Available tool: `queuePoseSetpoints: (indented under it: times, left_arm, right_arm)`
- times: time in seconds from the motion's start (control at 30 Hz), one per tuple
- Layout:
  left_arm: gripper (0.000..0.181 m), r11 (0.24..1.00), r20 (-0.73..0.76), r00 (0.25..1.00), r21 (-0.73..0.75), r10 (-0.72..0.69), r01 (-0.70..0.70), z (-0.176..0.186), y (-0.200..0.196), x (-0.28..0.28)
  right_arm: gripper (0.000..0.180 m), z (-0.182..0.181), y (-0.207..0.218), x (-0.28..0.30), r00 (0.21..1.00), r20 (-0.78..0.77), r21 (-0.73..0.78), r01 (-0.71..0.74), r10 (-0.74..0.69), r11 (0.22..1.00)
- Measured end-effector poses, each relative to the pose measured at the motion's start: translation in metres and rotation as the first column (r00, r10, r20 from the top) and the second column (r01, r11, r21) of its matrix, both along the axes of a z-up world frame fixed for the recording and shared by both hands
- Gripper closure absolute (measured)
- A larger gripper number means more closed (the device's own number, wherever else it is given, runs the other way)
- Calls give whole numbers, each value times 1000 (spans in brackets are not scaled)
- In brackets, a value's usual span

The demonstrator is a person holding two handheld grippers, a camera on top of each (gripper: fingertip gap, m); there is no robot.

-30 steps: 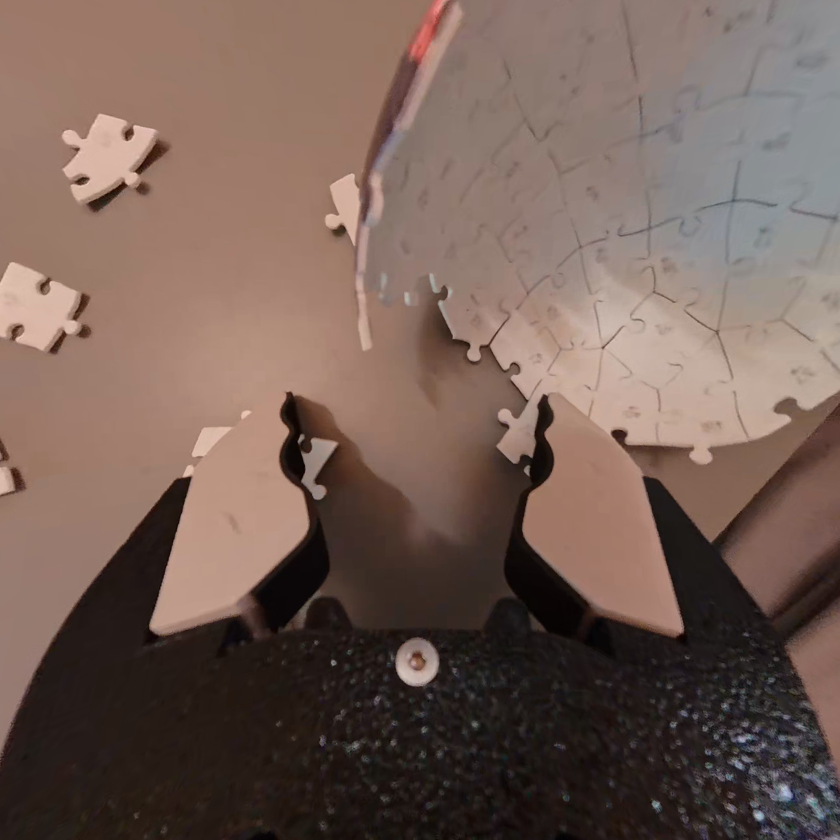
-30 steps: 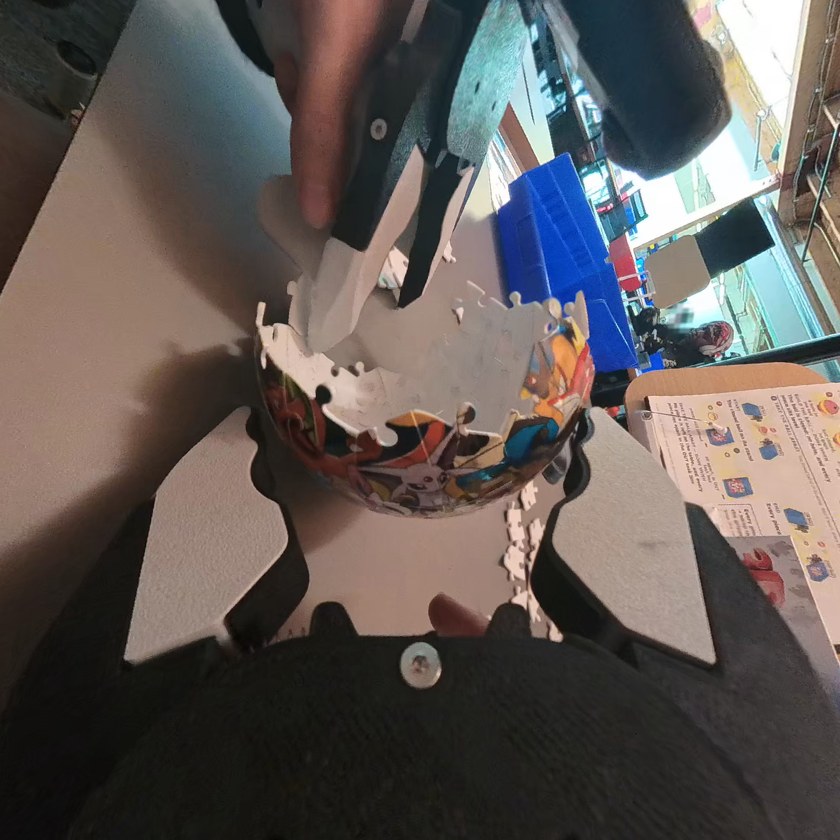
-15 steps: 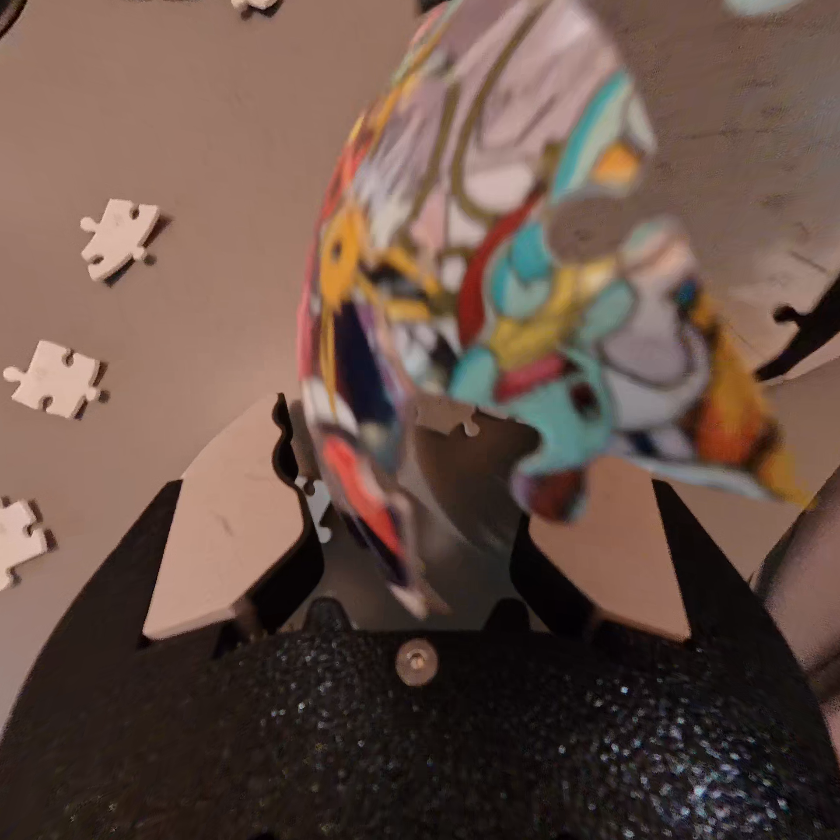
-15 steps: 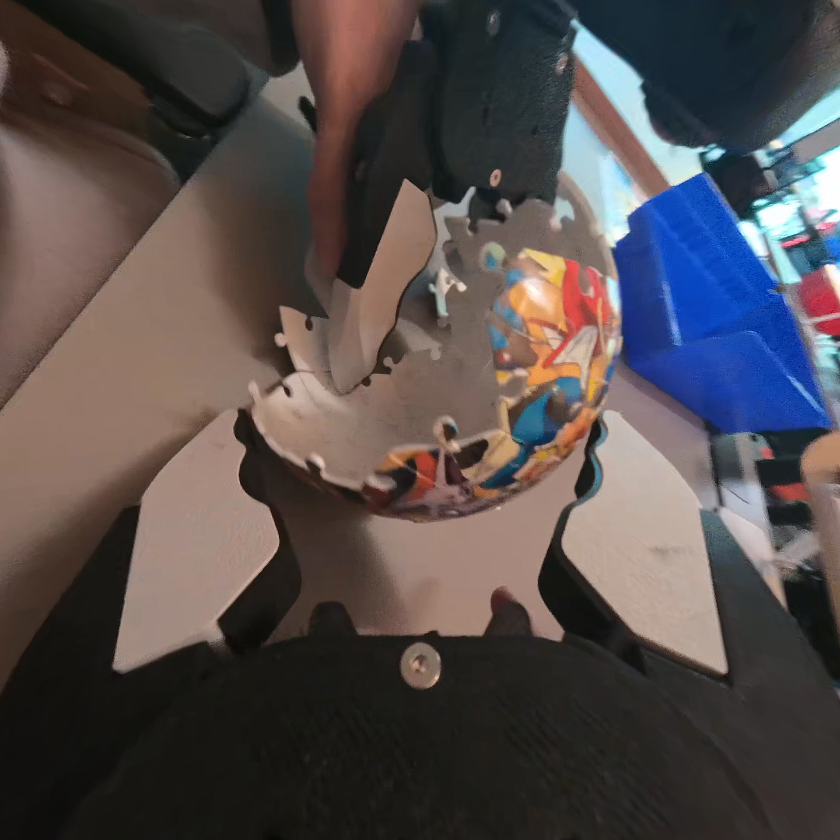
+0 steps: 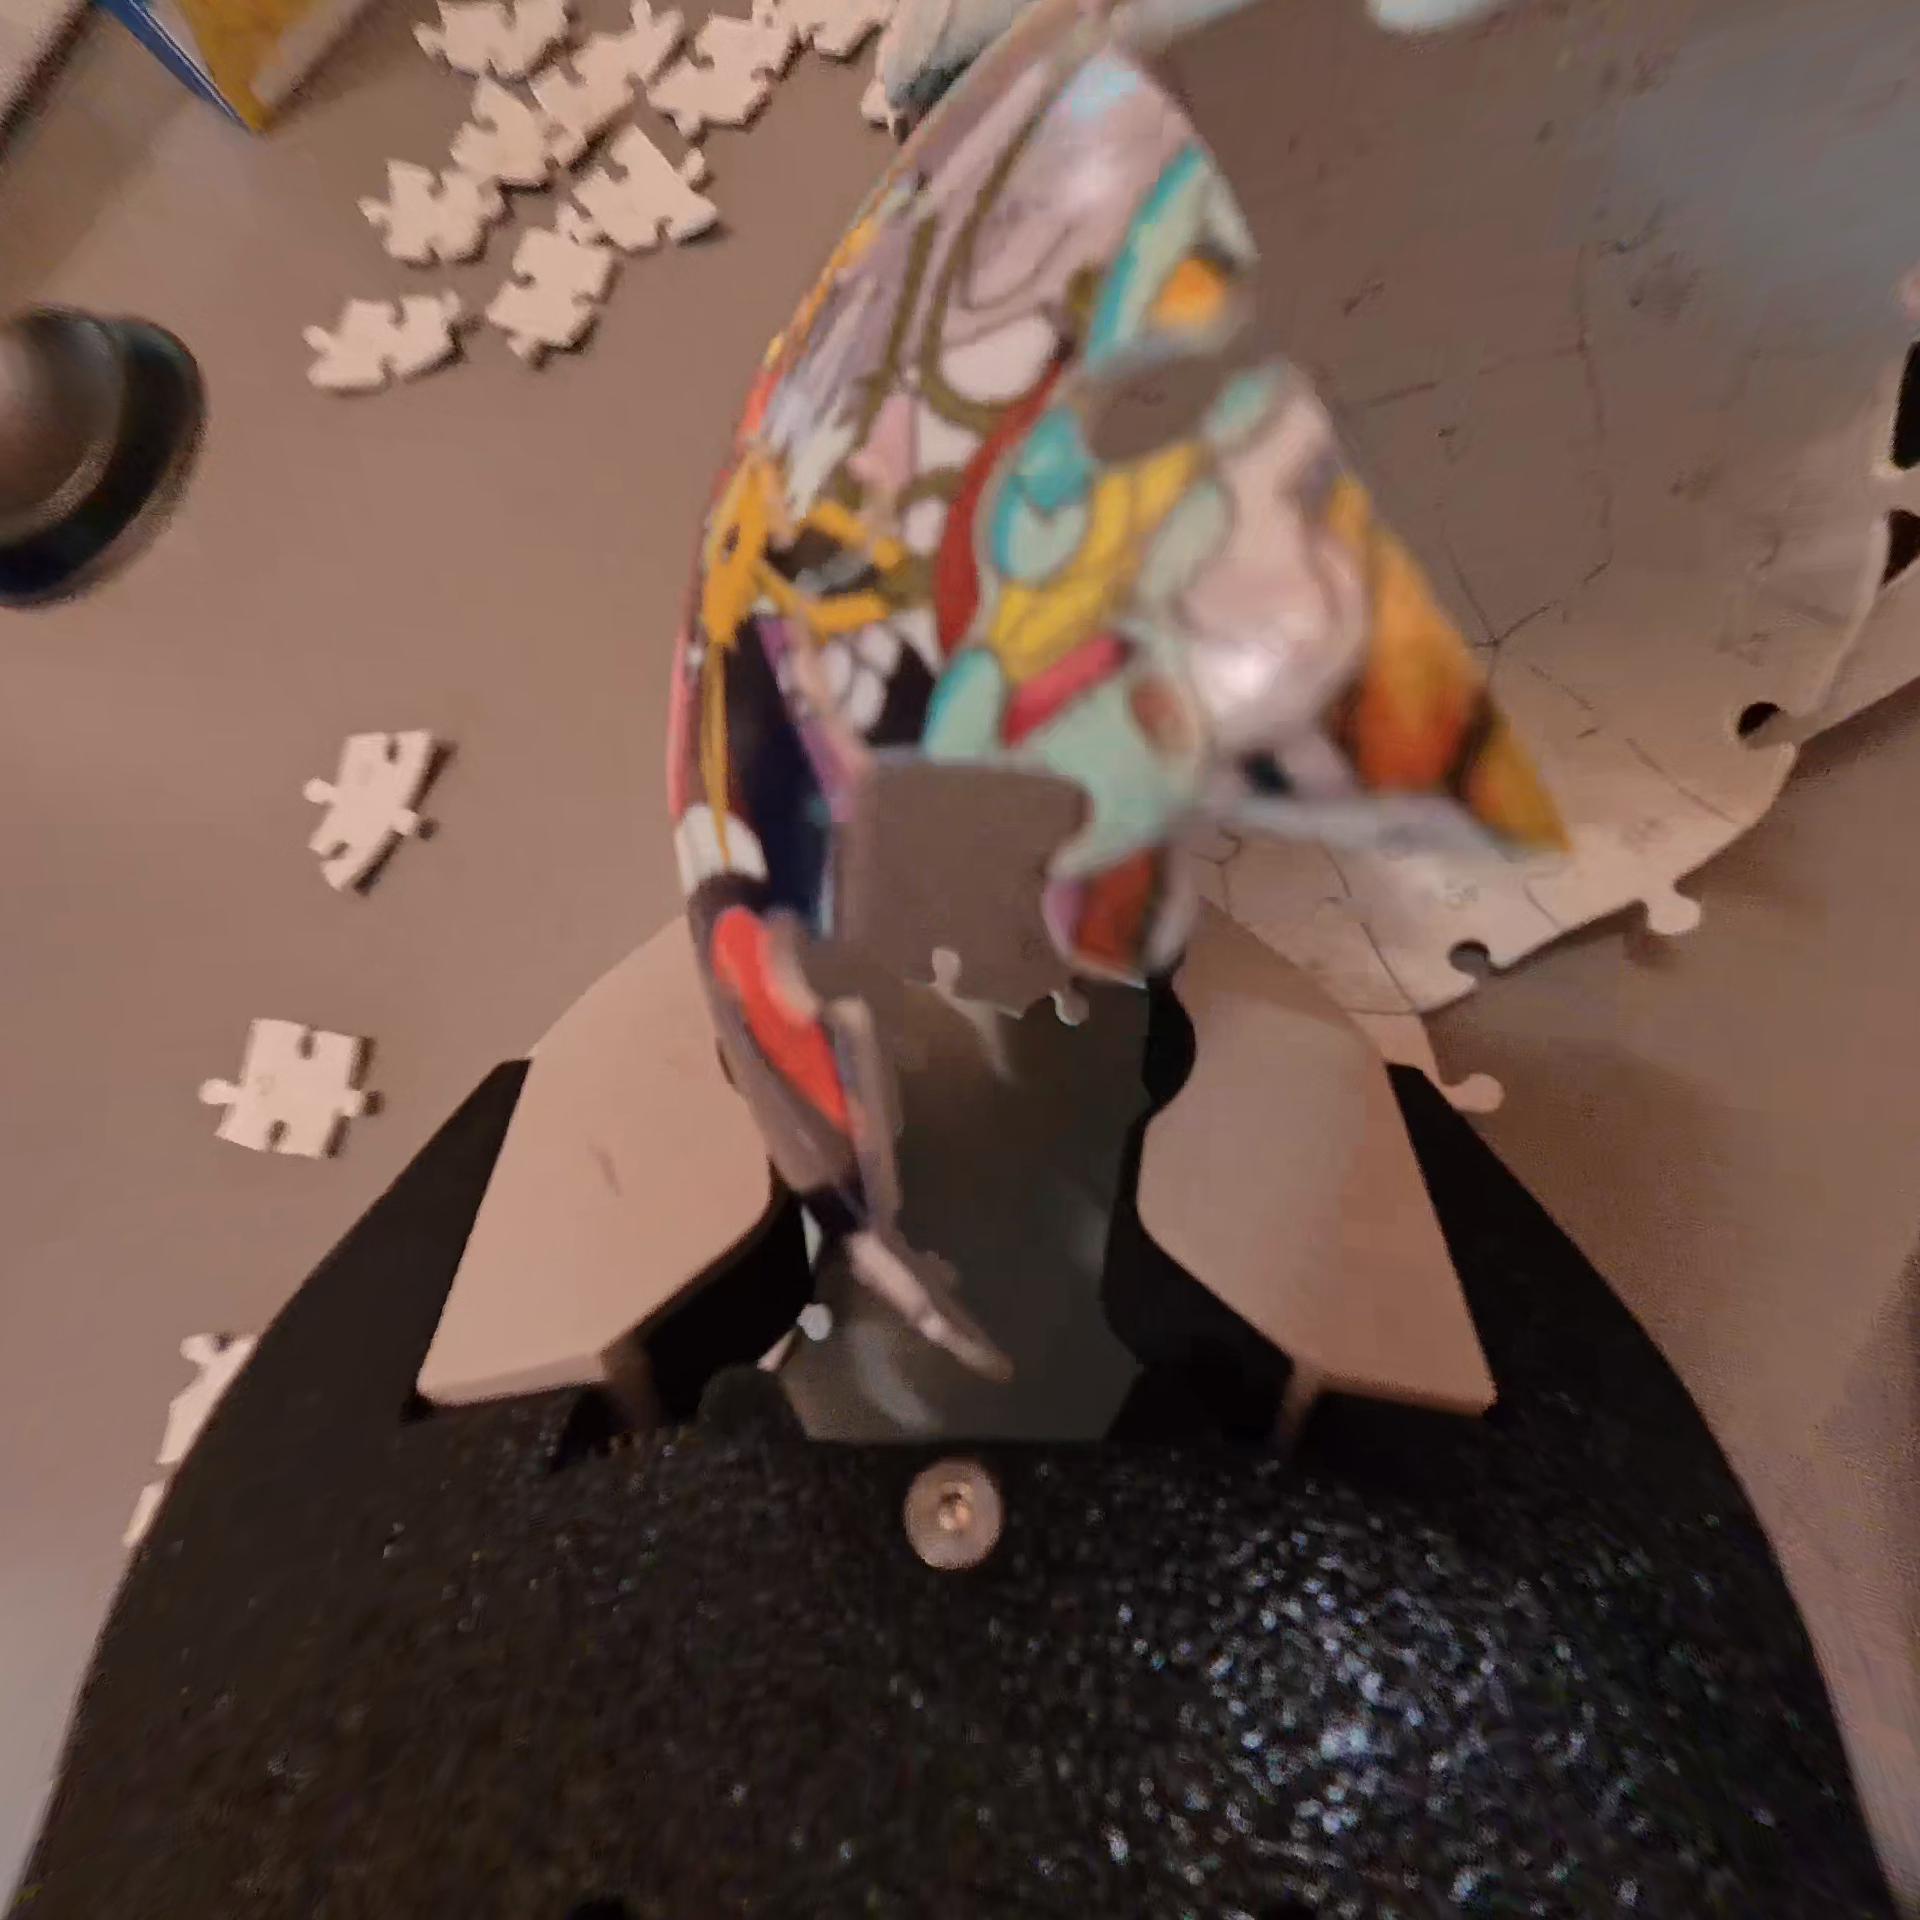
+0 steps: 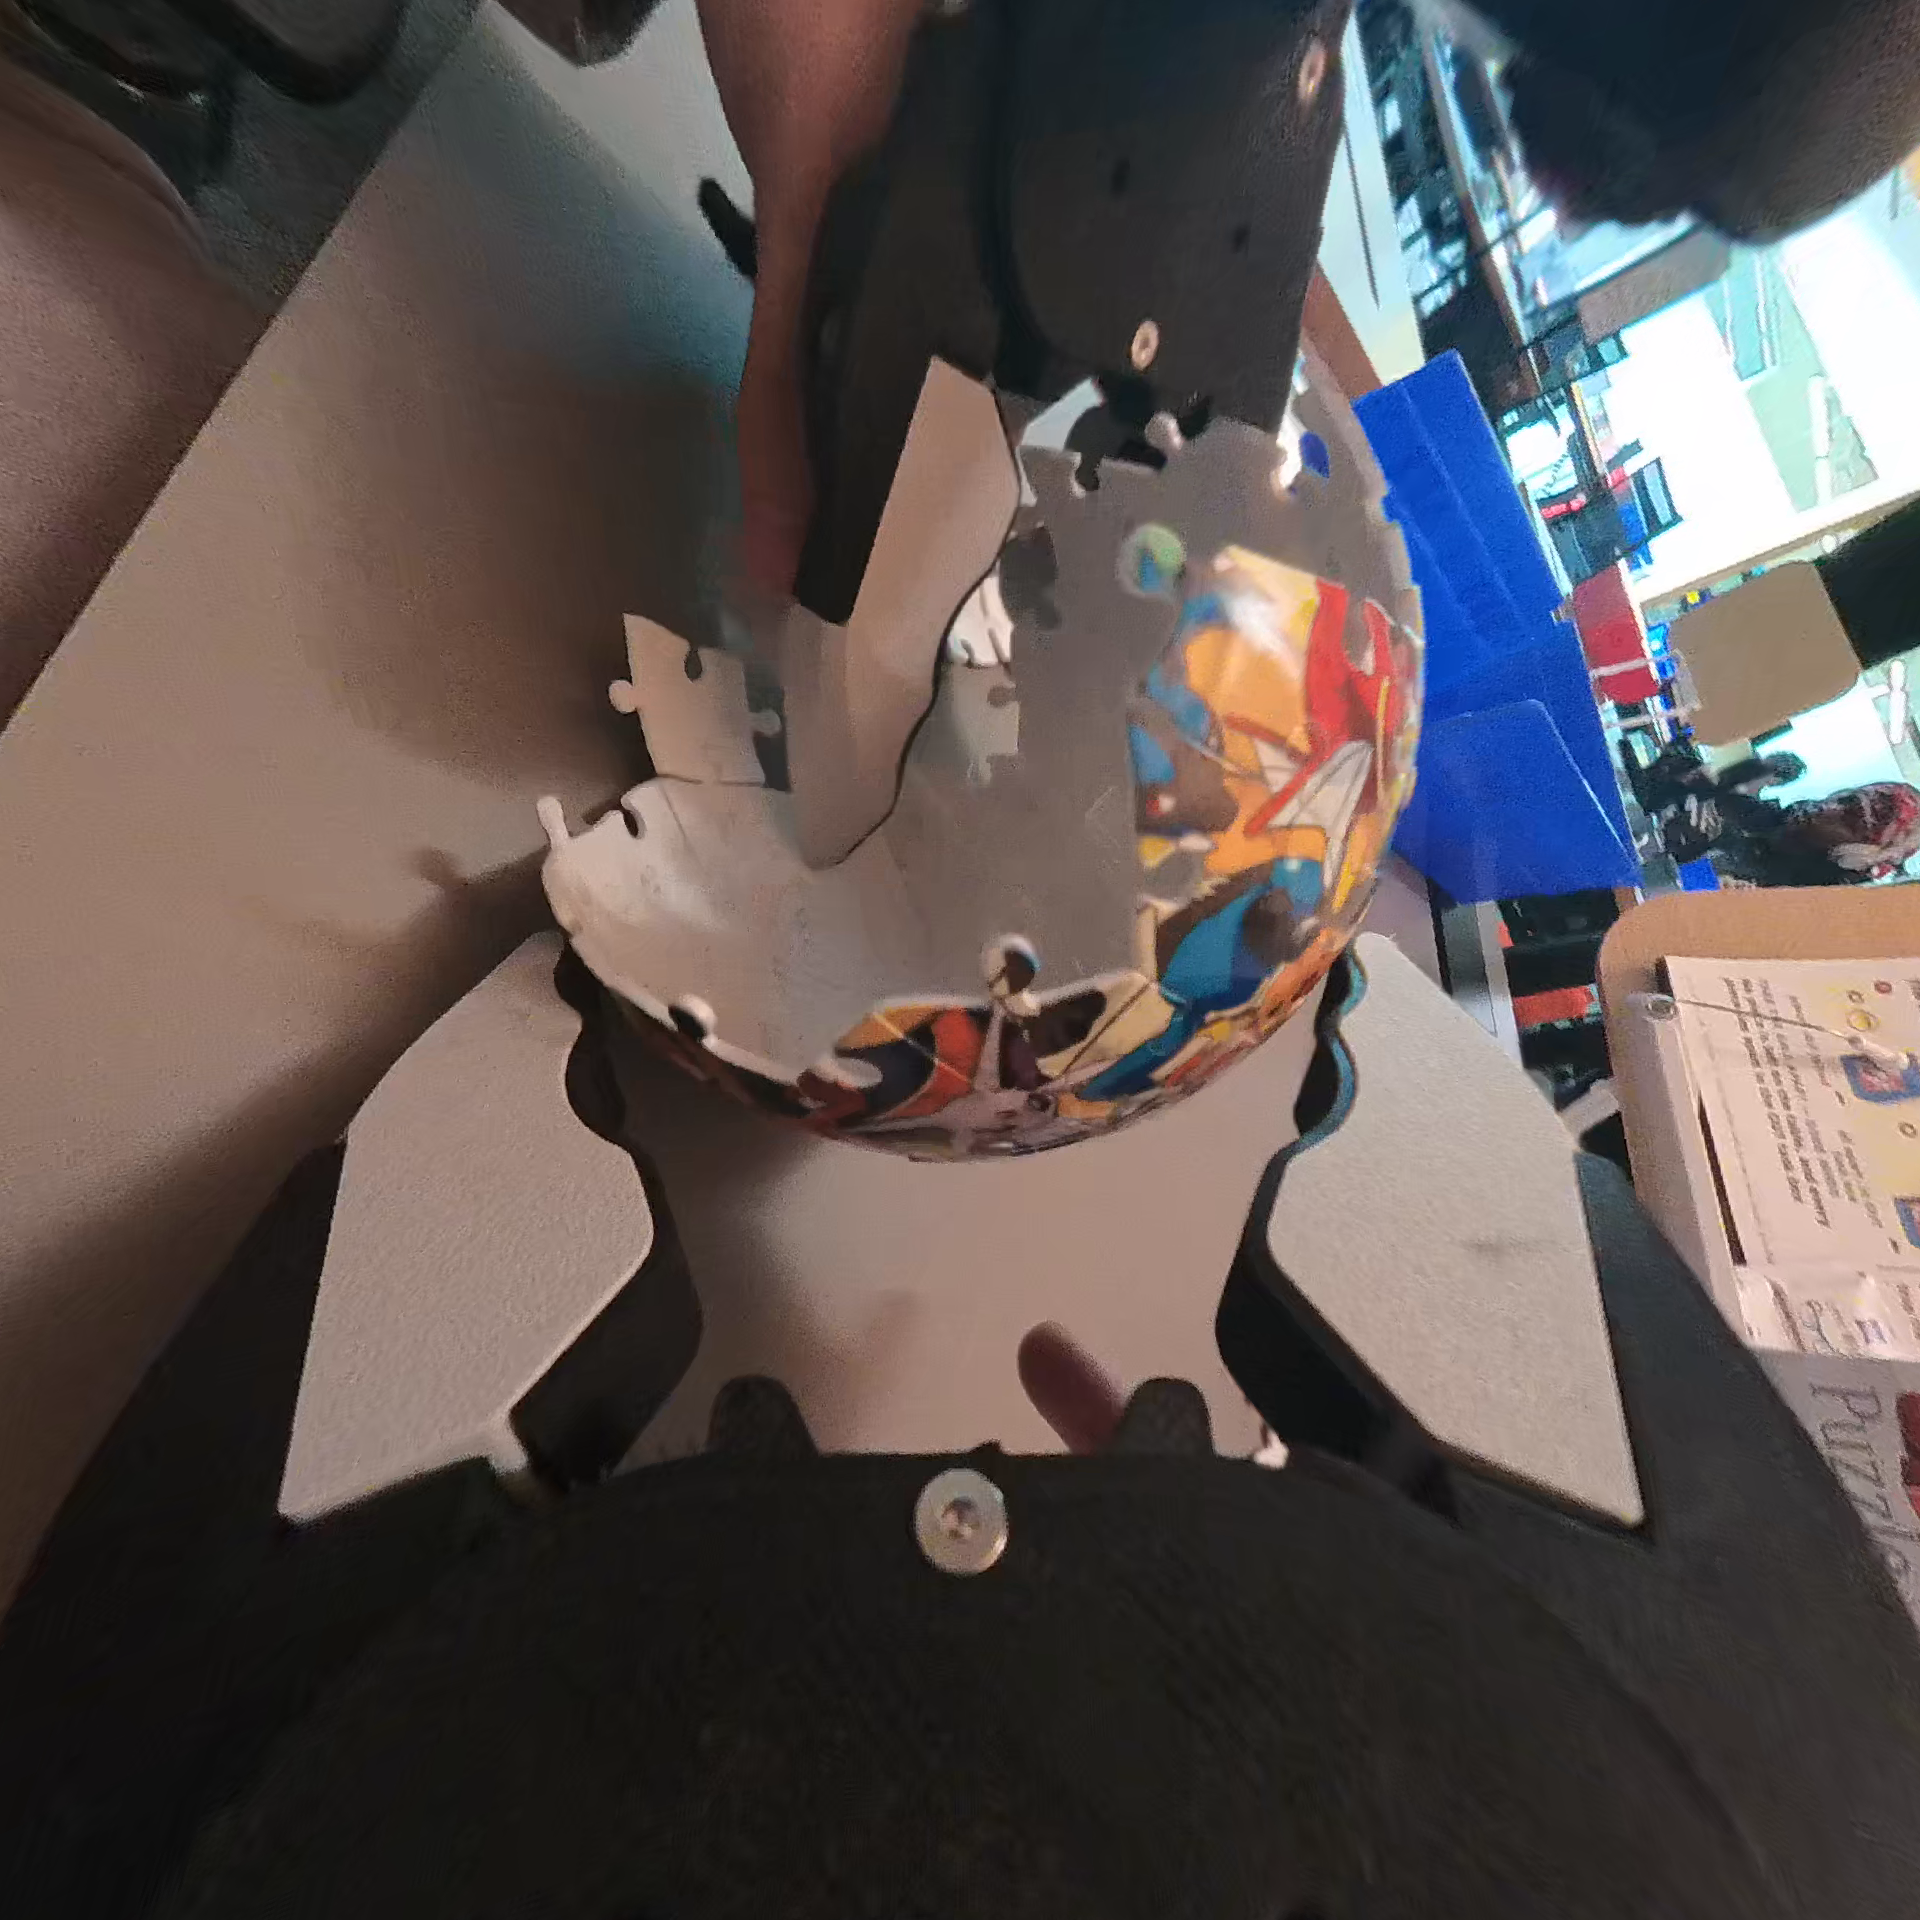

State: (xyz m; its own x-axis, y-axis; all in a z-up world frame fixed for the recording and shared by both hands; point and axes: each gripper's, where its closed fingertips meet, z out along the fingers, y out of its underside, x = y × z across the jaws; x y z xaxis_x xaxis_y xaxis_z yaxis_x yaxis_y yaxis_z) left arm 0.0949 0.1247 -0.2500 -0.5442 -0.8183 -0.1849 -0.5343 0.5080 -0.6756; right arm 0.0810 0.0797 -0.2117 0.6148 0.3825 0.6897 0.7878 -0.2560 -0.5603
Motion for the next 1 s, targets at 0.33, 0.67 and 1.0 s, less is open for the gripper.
queuePoseSetpoints:
  times: [0.33,0.67,1.0]
  left_arm:
    - [147,999,190,981,-33,35,-30,27,1,15]
    - [160,1000,363,932,-12,-9,14,42,-4,31]
    - [166,921,505,820,-115,-269,373,71,-59,74]
  right_arm:
    - [52,-2,-3,2,997,-24,11,68,-67,998]
    - [55,2,-11,3,995,-63,17,79,-78,997]
    - [55,10,-37,34,994,32,25,106,-107,994]
